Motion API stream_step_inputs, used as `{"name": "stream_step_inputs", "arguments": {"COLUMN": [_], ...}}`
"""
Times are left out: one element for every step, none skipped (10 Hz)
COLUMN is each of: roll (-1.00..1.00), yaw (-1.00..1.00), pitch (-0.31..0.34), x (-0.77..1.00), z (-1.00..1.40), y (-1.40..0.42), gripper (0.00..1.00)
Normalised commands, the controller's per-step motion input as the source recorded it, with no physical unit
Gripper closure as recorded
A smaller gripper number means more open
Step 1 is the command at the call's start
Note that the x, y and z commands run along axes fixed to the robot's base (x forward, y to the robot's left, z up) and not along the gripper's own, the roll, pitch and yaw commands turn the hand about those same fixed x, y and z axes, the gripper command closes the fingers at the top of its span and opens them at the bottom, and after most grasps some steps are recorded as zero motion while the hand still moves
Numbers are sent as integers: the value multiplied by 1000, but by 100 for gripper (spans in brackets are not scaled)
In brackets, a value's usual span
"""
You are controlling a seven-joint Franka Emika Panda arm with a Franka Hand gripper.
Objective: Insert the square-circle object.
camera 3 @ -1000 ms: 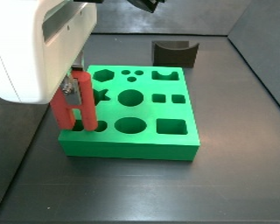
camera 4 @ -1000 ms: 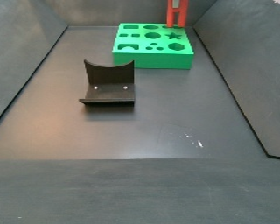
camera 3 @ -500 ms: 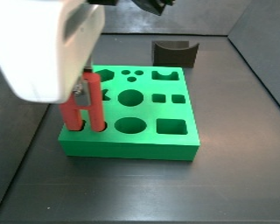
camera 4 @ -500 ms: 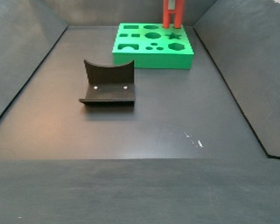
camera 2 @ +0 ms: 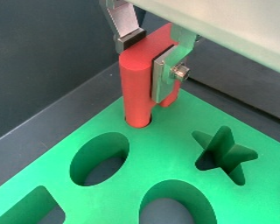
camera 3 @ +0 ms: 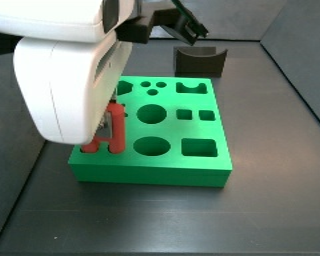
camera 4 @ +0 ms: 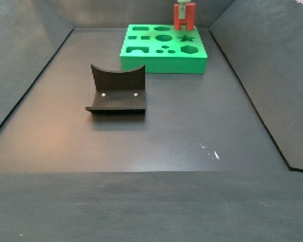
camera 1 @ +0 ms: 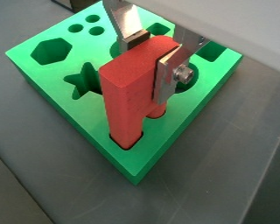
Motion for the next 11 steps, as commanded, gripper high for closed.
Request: {"name": "stream_step_inputs", "arguments": {"roll": [159,117,40,27,0,0,0,0,0,0,0], "yaw": [91,123,40,0,0,0,0,0,0,0,0], "pitch": [-209,-331,-263,0,-40,-251,-284,-237,-170,-250,-180], "x": [0,-154,-146,0,0,-120,-151,-129,-86,-109,-60], "z": [-617,-574,-351,0,-20,-166,-186,-131,-71,-189,-131], "y": [-317,-317,-203,-17,0,0,0,0,0,0,0], "gripper": [100,100,100,100,100,100,100,100,100,100,100]}}
